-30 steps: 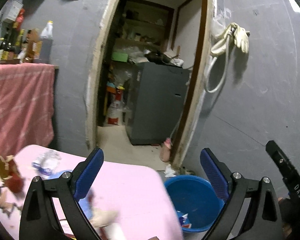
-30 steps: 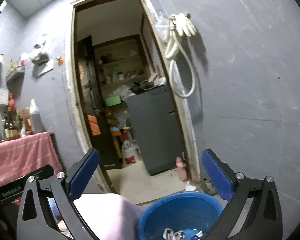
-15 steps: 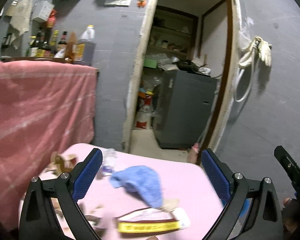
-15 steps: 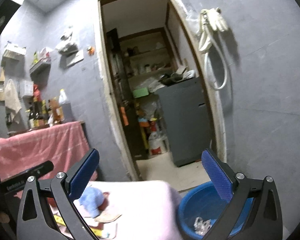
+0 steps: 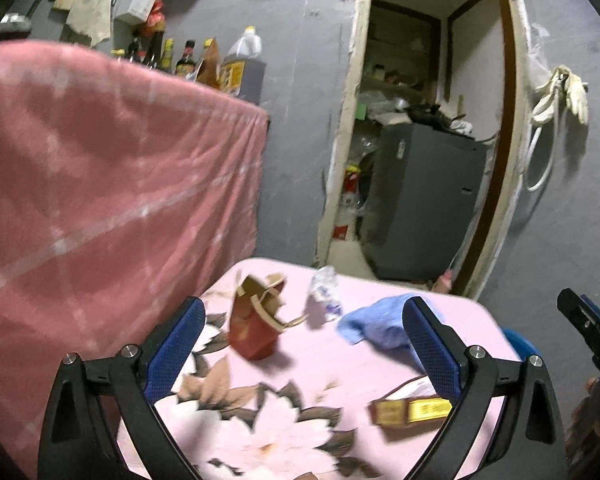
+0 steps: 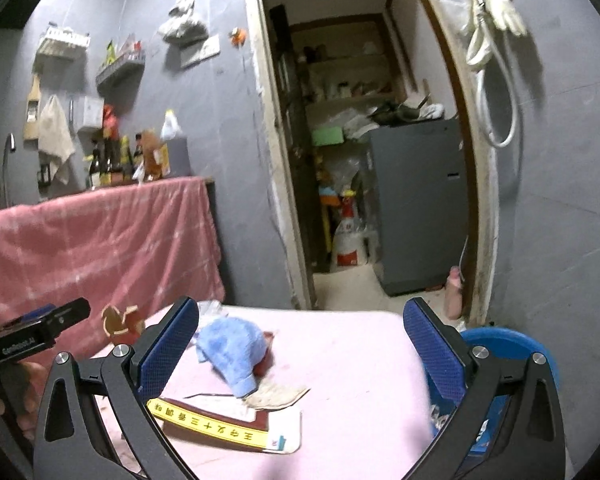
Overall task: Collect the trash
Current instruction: 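Move both open tools back over the table, then grasp the red paper cup with the left gripper while the right gripper grasps the blue towel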
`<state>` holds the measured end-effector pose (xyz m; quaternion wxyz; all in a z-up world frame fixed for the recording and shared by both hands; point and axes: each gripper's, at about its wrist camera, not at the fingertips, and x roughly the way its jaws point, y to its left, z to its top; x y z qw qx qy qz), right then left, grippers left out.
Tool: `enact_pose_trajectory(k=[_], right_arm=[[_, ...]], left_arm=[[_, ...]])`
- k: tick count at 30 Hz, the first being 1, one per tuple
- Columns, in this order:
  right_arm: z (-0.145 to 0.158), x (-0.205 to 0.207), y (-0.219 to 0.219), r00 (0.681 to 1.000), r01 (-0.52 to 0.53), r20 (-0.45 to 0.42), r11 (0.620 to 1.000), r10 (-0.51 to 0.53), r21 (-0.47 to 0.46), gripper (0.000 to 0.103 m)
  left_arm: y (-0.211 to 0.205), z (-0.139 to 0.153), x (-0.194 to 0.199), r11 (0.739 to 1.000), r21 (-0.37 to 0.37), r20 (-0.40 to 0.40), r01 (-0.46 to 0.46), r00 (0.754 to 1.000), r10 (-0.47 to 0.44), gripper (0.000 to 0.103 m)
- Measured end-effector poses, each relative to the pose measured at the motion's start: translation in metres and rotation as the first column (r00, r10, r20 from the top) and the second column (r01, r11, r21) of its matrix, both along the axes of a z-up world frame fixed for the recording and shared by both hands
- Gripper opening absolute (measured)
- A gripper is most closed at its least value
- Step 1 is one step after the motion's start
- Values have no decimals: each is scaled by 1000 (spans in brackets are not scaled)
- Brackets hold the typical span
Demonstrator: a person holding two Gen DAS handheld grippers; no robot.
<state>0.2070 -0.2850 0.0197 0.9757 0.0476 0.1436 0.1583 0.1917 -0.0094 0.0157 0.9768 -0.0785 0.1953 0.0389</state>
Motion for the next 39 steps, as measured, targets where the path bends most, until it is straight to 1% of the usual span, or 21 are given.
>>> enact_pose_trajectory(k=[6, 9, 15, 20, 22, 24, 25, 27, 29, 31, 33, 35, 39], right_arm=[[-9, 18, 22, 997, -47, -58, 998, 45, -31, 103], [-15, 30, 30, 993, -66, -96, 997, 63, -32, 103], [-20, 53, 42, 983, -99, -156, 995, 95, -22, 103], [-28, 74, 57, 965, -154, -220, 987, 141, -42, 102], [-33, 83, 64, 956, -174, -250, 983, 155, -58, 102], [-38, 91, 68, 945, -189, -283, 980, 164, -63, 101], [-40, 93, 69, 940, -193, -298, 979, 167, -61, 99], [-43, 101, 71, 926, -209, -332, 977, 181, -51, 96], [-47, 108, 74, 910, -230, -364, 972, 200, -42, 94], [-50, 114, 77, 899, -244, -385, 969, 208, -45, 90], [-56, 121, 82, 885, -257, -414, 965, 212, -56, 87], [-60, 126, 88, 874, -272, -435, 960, 217, -65, 83], [-64, 129, 94, 863, -288, -452, 955, 226, -74, 76]], left_arm=[[18, -17, 14, 1000, -11, -73, 4, 997, -5, 97], [24, -22, 22, 1000, -15, -100, 6, 995, -7, 97], [30, -28, 38, 1000, 13, -144, 19, 989, -16, 97], [36, -35, 54, 999, 35, -180, 37, 983, -30, 96], [39, -37, 60, 999, 34, -191, 42, 981, -34, 92], [42, -40, 66, 998, 26, -209, 51, 977, -44, 81], [43, -41, 69, 998, 22, -218, 57, 975, -51, 77], [44, -44, 73, 997, 22, -236, 72, 970, -64, 65], [44, -46, 77, 996, 26, -251, 85, 965, -76, 58], [44, -49, 80, 995, 23, -261, 97, 961, -87, 54], [44, -51, 83, 994, 22, -270, 104, 958, -94, 46], [44, -54, 85, 994, 21, -281, 109, 955, -98, 42], [49, -59, 89, 994, 2, -295, 107, 950, -101, 34]])
